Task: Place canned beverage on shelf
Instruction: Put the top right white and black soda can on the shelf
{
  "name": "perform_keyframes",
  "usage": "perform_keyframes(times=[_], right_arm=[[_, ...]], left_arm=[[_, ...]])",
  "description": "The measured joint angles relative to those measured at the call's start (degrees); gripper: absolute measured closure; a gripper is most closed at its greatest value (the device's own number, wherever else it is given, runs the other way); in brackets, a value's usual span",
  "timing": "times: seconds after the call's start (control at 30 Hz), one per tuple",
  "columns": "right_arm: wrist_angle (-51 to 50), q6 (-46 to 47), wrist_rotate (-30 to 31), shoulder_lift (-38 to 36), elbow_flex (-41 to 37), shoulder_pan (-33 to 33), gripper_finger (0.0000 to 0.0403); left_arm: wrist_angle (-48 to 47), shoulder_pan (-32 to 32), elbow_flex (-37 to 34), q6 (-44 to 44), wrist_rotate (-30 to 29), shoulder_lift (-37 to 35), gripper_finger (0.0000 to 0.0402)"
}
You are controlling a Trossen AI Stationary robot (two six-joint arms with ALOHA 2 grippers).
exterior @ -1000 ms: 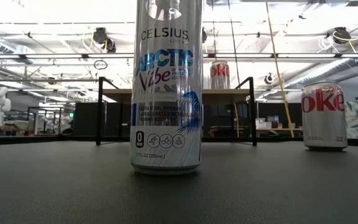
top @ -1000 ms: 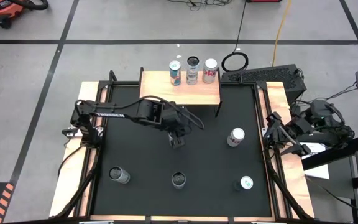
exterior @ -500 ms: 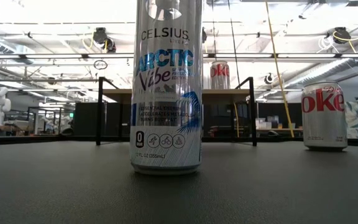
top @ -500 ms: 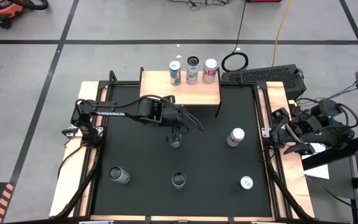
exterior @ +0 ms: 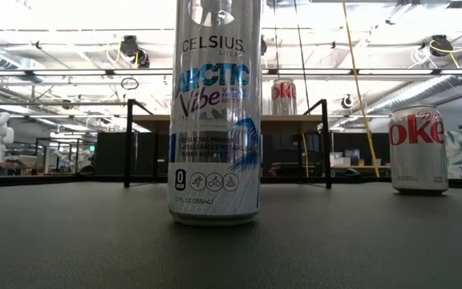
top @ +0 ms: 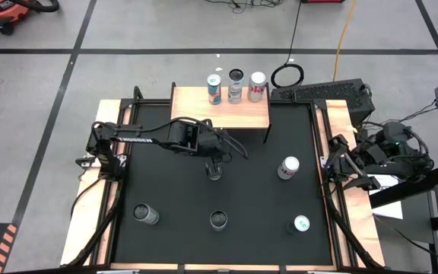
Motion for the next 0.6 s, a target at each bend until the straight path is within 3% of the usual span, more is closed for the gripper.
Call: perform_keyframes(times=[0.6], right_arm=[[-1.22,0.04,0.01,0.20,0.00,0.00,0.0057]], left_arm=[[-1.38,1.35,0.00,-8.74,-0.90,0.00,0.0246]])
